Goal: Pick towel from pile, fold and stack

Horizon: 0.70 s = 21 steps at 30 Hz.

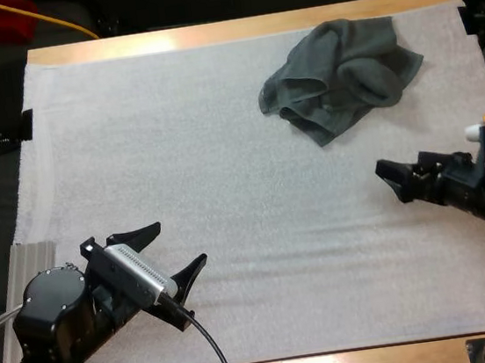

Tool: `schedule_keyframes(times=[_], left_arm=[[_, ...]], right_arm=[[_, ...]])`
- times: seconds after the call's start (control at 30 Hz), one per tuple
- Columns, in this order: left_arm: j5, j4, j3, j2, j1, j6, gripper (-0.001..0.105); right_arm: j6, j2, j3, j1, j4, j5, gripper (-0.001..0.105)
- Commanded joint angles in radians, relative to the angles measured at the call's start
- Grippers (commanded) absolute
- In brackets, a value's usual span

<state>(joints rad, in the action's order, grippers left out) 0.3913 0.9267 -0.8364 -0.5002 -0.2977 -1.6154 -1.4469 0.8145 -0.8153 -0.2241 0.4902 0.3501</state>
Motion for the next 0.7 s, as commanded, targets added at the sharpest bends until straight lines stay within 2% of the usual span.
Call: schedule_keyframes(times=[0.0, 0.33, 0.67], left_arm=[[0.001, -0.014, -0.008, 0.000, -0.002, 0.001, 0.069], [0.001, -0.014, -0.008, 0.000, -0.002, -0.002, 0.069], [0.003, -0.014, -0.008, 0.000, -0.002, -0.005, 0.069]], right_arm=[[0.019, 0.012, -0.012, -0.002, -0.032, -0.042, 0.082], [0.031, 0.189, -0.077, 0.000, -0.054, -0.203, 0.082], [0.029, 0.437, -0.231, 0.005, -0.060, -0.268, 0.078]])
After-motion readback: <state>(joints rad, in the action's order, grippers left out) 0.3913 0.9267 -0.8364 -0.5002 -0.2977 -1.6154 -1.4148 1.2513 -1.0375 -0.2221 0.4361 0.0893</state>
